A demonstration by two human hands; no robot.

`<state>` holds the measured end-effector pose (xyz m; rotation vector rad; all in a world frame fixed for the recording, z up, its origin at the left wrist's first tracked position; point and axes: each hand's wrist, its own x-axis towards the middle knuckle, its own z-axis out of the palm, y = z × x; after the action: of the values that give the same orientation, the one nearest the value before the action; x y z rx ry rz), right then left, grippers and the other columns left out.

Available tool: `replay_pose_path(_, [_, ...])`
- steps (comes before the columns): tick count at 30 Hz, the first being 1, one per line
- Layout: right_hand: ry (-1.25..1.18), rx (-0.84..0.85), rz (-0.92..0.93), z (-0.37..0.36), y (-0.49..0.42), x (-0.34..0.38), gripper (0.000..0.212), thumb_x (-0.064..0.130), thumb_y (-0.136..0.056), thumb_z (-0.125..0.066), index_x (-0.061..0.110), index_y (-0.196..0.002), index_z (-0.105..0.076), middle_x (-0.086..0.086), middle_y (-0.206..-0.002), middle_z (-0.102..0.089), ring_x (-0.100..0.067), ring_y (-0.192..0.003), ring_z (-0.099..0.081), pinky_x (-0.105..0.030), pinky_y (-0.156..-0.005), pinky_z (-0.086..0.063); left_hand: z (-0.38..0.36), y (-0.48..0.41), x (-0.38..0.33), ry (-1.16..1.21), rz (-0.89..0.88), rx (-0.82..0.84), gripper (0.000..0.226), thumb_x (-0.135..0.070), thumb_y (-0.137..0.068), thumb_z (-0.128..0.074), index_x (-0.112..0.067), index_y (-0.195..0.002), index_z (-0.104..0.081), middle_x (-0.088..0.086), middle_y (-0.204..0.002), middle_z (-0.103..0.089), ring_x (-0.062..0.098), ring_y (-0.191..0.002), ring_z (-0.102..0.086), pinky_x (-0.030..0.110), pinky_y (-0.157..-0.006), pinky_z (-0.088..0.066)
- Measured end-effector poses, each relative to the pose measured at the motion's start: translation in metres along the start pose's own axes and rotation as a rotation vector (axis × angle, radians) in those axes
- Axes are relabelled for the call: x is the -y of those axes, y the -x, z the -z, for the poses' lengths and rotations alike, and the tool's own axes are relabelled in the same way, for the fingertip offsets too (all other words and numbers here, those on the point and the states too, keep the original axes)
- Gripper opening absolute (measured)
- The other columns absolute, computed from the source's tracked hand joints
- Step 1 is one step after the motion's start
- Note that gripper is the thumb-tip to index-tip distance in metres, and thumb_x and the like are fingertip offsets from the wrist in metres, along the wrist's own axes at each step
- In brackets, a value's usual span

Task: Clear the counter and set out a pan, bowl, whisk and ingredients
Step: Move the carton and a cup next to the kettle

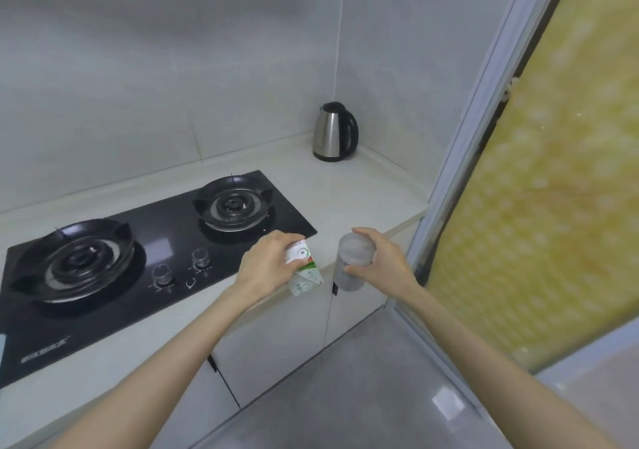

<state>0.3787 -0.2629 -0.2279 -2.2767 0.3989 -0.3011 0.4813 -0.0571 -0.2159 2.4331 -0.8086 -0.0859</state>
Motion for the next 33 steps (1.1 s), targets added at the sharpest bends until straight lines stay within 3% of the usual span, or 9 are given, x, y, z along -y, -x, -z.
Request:
replay_pose_path(10, [-0.056, 0.04, -0.022, 0.02, -0.154, -0.072, 0.067, 0.026, -0.076, -0.078, 0.031, -0.133, -0.045, 0.004, -0.131, -0.051, -0.017, -0.119, -0.05, -0.038, -0.099, -0.044, -0.046, -0.159, 0.005, 0.016, 0.044, 0.013, 0.043, -0.041, -0.08, -0.069, -0.03, -0.121, -0.06, -0.006, -0.112, -0.06, 0.014, -0.106, -0.057, 0.035, -0.086, -0.049])
replay_pose_path(15, [-0.038, 0.066, -0.047, 0.023, -0.237, -0.097, 0.067, 0.025, -0.075, -0.079, 0.03, -0.133, -0.046, 0.003, -0.127, -0.053, -0.016, -0.113, -0.052, -0.026, -0.088, -0.042, -0.067, -0.248, 0.018, 0.012, 0.073, 0.031, 0.041, -0.041, -0.078, -0.071, -0.031, -0.117, -0.062, -0.007, -0.115, -0.062, 0.013, -0.104, -0.059, 0.031, -0.085, -0.048])
replay_pose_path(22, [-0.012, 0.139, -0.054, 0.012, -0.337, -0.12, 0.069, 0.015, -0.071, -0.079, 0.026, -0.132, -0.048, 0.002, -0.123, -0.052, -0.013, -0.105, -0.052, -0.019, -0.084, -0.037, -0.093, -0.349, 0.043, 0.027, 0.162, 0.063, 0.039, -0.041, -0.077, -0.071, -0.031, -0.114, -0.061, -0.01, -0.115, -0.062, 0.011, -0.106, -0.058, 0.03, -0.085, -0.047])
replay_pose_path(29, [0.003, 0.272, -0.022, -0.019, -0.422, -0.128, 0.071, 0.018, -0.066, -0.077, 0.025, -0.131, -0.049, 0.0, -0.125, -0.048, -0.017, -0.109, -0.05, -0.02, -0.086, -0.035, -0.099, -0.406, 0.071, 0.031, 0.311, 0.046, 0.043, -0.037, -0.076, -0.071, -0.028, -0.116, -0.06, -0.009, -0.117, -0.061, 0.012, -0.107, -0.057, 0.025, -0.081, -0.042])
replay_pose_path(33, [0.019, 0.329, 0.029, -0.035, -0.466, -0.124, 0.073, 0.011, -0.066, -0.077, 0.026, -0.131, -0.048, 0.003, -0.127, -0.047, -0.012, -0.111, -0.047, -0.015, -0.085, -0.033, -0.102, -0.423, 0.085, 0.006, 0.375, 0.049, 0.043, -0.038, -0.075, -0.072, -0.028, -0.116, -0.059, -0.009, -0.117, -0.061, 0.012, -0.107, -0.058, 0.026, -0.081, -0.044])
